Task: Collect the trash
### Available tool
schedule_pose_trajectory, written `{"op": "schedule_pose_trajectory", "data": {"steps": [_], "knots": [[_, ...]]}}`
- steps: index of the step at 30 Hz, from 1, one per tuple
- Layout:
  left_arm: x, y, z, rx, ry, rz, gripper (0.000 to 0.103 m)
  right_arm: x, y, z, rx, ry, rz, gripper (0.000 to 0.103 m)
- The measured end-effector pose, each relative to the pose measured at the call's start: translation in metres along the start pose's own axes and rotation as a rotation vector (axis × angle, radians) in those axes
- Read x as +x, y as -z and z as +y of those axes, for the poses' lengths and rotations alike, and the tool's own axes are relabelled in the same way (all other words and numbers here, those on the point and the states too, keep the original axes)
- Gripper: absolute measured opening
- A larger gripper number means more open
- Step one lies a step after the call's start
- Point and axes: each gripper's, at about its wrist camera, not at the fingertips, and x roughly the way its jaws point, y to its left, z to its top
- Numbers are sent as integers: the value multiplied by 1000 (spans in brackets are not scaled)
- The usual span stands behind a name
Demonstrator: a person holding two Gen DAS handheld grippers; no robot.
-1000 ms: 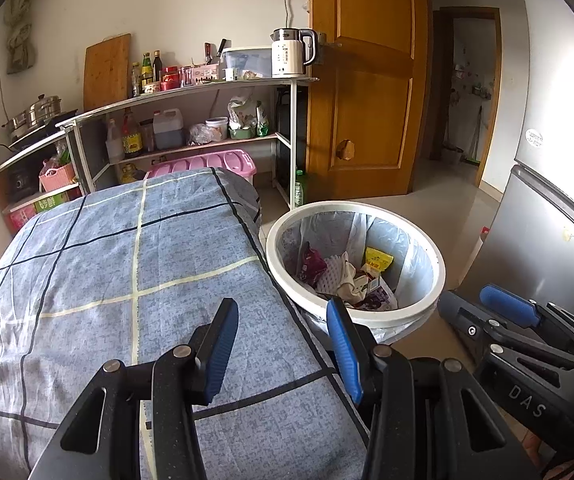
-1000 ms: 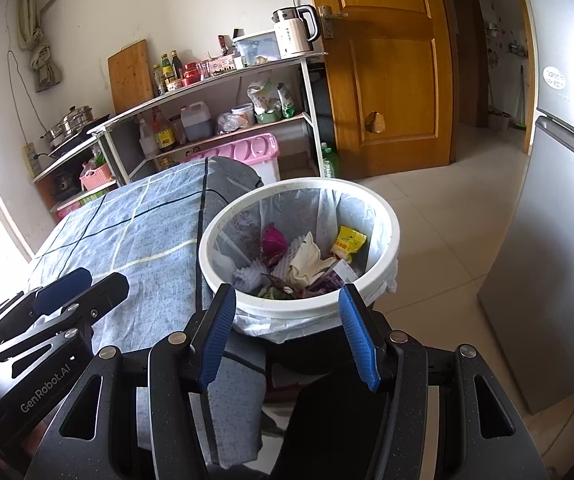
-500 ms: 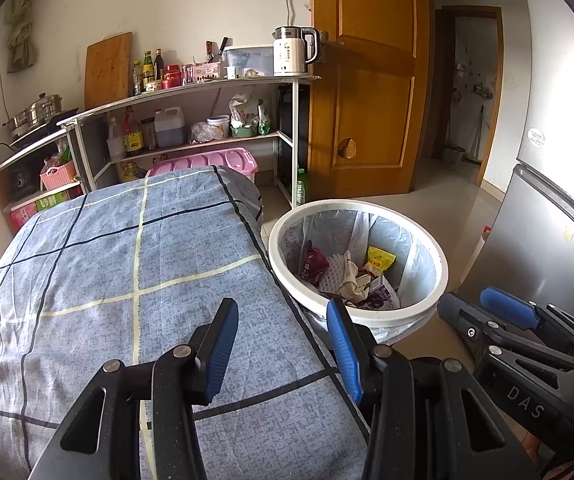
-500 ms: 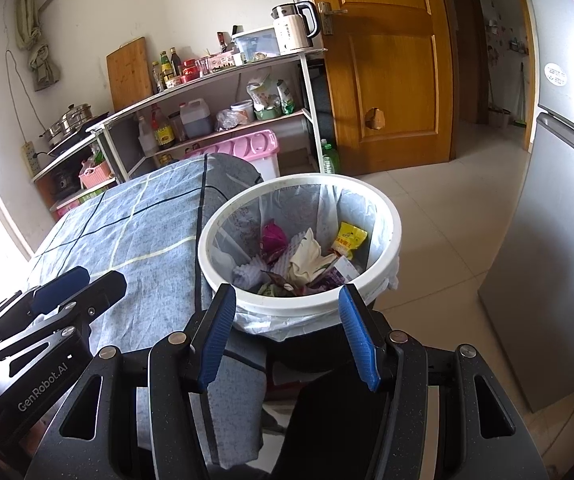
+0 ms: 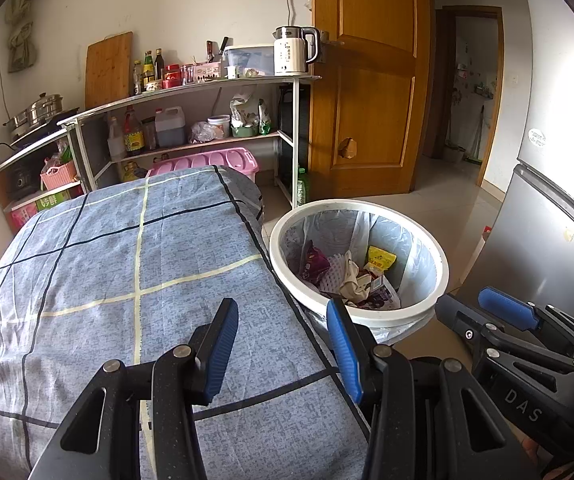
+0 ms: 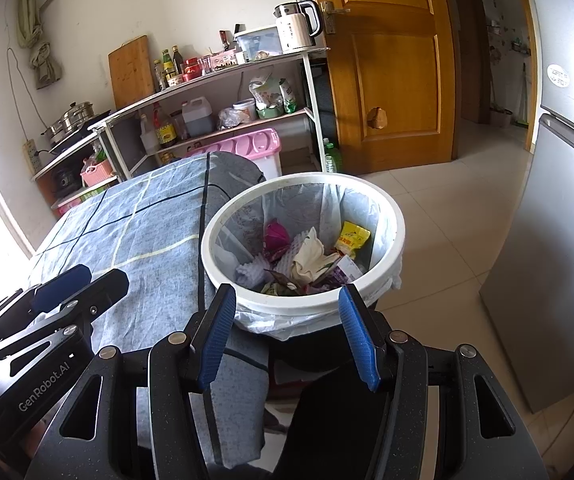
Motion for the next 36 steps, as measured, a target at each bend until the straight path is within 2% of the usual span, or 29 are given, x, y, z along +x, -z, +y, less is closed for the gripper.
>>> {"op": "schedule_pose_trajectory", "data": {"steps": [36], "knots": [[-1, 0, 1, 1, -1, -2, 46, -2, -3, -1, 1, -4, -6, 54]]}}
